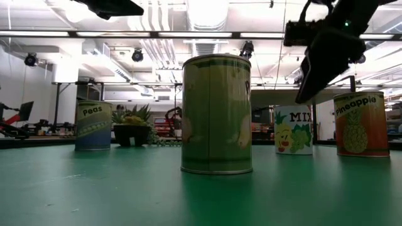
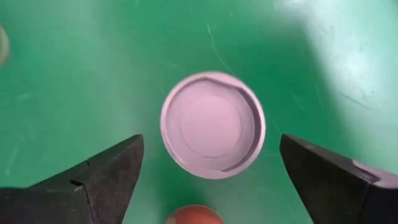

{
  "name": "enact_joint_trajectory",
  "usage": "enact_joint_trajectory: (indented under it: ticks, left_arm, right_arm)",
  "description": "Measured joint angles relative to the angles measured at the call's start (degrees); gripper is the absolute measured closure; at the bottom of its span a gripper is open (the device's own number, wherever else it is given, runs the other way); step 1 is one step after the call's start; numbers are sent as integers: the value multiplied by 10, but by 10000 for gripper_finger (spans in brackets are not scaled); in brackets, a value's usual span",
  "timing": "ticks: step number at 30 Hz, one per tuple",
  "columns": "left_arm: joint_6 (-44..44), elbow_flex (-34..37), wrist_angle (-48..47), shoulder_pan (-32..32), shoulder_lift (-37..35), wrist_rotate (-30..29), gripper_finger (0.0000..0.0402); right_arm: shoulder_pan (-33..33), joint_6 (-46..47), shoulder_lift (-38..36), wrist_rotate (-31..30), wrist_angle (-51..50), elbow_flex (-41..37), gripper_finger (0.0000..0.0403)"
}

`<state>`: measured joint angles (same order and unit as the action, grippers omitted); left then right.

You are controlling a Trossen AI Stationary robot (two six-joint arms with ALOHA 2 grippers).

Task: Pick and place cans onto a shelf
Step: Put the canned mixed fruits on the shelf

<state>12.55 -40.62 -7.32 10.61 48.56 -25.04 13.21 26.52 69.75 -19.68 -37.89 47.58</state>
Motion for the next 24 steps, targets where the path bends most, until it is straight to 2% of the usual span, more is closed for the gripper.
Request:
enact_joint_trajectory:
  ticks: [12, 20, 24]
  left_arm:
    - [3, 0, 9, 0, 6, 0, 393]
    - [3, 0, 9, 0, 6, 0, 393]
    - [3, 0, 9, 0, 6, 0, 393]
  right_arm:
    - [-8, -6, 72, -14, 27, -6, 43]
    - [-9, -17, 94, -14, 41, -2, 125]
    - [-9, -16, 84, -10, 52, -2, 146]
